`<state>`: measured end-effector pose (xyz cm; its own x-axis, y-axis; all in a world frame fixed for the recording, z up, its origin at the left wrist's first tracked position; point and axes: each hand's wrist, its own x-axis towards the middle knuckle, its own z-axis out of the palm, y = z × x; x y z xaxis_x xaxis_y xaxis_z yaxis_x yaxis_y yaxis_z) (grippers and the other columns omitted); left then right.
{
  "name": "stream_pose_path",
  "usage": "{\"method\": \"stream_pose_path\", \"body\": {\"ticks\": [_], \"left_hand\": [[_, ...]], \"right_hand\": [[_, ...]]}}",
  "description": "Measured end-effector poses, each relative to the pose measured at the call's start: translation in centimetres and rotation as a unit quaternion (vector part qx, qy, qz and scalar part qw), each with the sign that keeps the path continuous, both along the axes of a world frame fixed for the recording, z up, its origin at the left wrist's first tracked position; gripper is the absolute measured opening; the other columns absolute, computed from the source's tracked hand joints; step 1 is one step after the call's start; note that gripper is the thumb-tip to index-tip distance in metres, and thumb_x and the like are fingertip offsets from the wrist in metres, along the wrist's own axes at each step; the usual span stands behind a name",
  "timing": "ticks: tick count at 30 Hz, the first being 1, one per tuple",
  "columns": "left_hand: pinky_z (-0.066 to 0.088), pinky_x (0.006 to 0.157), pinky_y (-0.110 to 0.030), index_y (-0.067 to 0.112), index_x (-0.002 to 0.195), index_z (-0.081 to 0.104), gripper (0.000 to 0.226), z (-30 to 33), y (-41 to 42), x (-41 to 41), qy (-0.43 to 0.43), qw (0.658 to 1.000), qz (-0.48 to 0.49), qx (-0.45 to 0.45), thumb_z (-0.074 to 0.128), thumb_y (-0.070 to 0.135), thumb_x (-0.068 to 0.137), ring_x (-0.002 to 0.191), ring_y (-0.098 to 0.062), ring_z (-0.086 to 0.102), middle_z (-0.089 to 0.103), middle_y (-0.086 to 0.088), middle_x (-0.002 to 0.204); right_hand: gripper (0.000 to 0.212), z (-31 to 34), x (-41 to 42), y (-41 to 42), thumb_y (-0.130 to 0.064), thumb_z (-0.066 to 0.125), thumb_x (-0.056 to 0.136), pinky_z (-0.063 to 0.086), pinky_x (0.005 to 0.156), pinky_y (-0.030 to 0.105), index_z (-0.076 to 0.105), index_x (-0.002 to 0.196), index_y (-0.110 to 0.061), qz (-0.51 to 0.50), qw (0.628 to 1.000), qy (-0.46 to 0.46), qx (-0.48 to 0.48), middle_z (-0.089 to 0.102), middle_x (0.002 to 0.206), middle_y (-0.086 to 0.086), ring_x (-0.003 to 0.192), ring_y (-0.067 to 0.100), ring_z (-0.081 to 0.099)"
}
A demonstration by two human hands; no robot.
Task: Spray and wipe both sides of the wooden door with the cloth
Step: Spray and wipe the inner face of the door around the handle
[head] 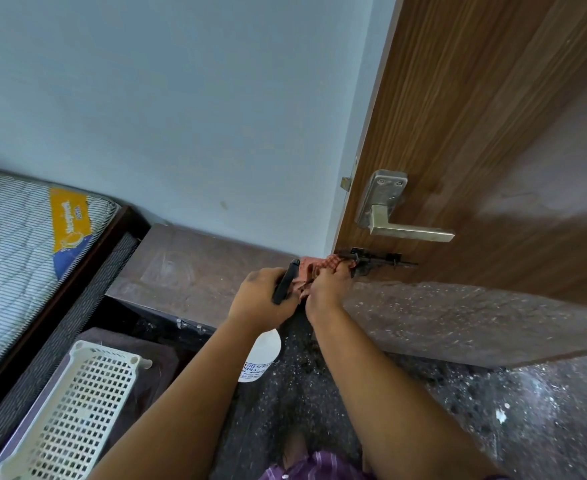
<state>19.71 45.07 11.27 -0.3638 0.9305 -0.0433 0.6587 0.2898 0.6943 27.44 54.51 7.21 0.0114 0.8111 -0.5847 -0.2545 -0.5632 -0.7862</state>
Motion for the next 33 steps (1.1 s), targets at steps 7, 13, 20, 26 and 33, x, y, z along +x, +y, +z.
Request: {"method": "stream_pose_path", "body": {"ticks": [7, 13, 20, 26, 33], "left_hand": [[0.044, 0.052, -0.037, 0.012, 0.067, 0.056, 0.024, 0.3, -0.7, -0.4, 0.025, 1.000, -0.002, 0.019, 0.061, 0.032, 0.081, 0.055, -0.021, 0.053, 0.056, -0.002, 0.058], [0.033, 0.051, -0.024, 0.025, 0.064, 0.047, 0.025, 1.1, -0.4, -0.6, 0.023, 0.999, 0.016, 0.023, 0.065, 0.024, 0.082, 0.053, -0.012, 0.047, 0.051, 0.006, 0.057], [0.048, 0.060, -0.041, 0.010, 0.070, 0.059, 0.021, 1.9, 0.6, 0.4, -0.015, 0.999, 0.006, 0.040, 0.057, 0.031, 0.074, 0.062, -0.025, 0.057, 0.060, -0.004, 0.062], [0.047, 0.062, -0.033, 0.014, 0.067, 0.057, 0.014, 2.5, 1.4, 1.7, -0.033, 0.999, -0.008, 0.033, 0.060, 0.025, 0.075, 0.063, -0.024, 0.057, 0.058, 0.002, 0.061], [0.044, 0.060, -0.030, 0.016, 0.069, 0.057, 0.015, 2.7, 1.9, 2.8, -0.037, 0.999, -0.008, 0.031, 0.066, 0.016, 0.081, 0.062, -0.025, 0.057, 0.058, -0.001, 0.062]], "right_hand": [[0.059, -2.3, -0.9, -2.2, -0.045, 0.037, 0.103, 0.045, 0.088, 0.021, 0.023, 0.152, -0.017, 0.255, 0.888, -0.251, 0.289, 0.051, 0.124, 0.006, 0.106, 0.016, 0.055], [0.023, -2.0, 0.1, -0.7, -0.033, 0.044, 0.102, 0.053, 0.076, 0.022, 0.060, 0.101, -0.016, 0.393, 0.869, -0.222, 0.203, 0.060, 0.095, 0.005, 0.083, 0.014, 0.059], [0.032, 4.7, 8.0, 0.8, -0.002, 0.039, 0.100, 0.054, 0.086, 0.044, 0.068, 0.106, -0.016, 0.347, 0.926, -0.124, 0.080, 0.070, 0.101, 0.011, 0.093, 0.029, 0.065], [0.025, 10.4, 13.9, 3.0, -0.024, 0.057, 0.097, 0.052, 0.065, 0.019, 0.064, 0.121, -0.023, 0.302, 0.831, -0.385, 0.265, 0.065, 0.103, -0.005, 0.080, 0.008, 0.061], [0.028, 5.3, 11.4, 4.3, 0.001, 0.061, 0.085, 0.047, 0.087, 0.041, 0.070, 0.111, -0.006, 0.376, 0.535, -0.582, 0.484, 0.070, 0.105, 0.009, 0.105, 0.029, 0.053]]}}
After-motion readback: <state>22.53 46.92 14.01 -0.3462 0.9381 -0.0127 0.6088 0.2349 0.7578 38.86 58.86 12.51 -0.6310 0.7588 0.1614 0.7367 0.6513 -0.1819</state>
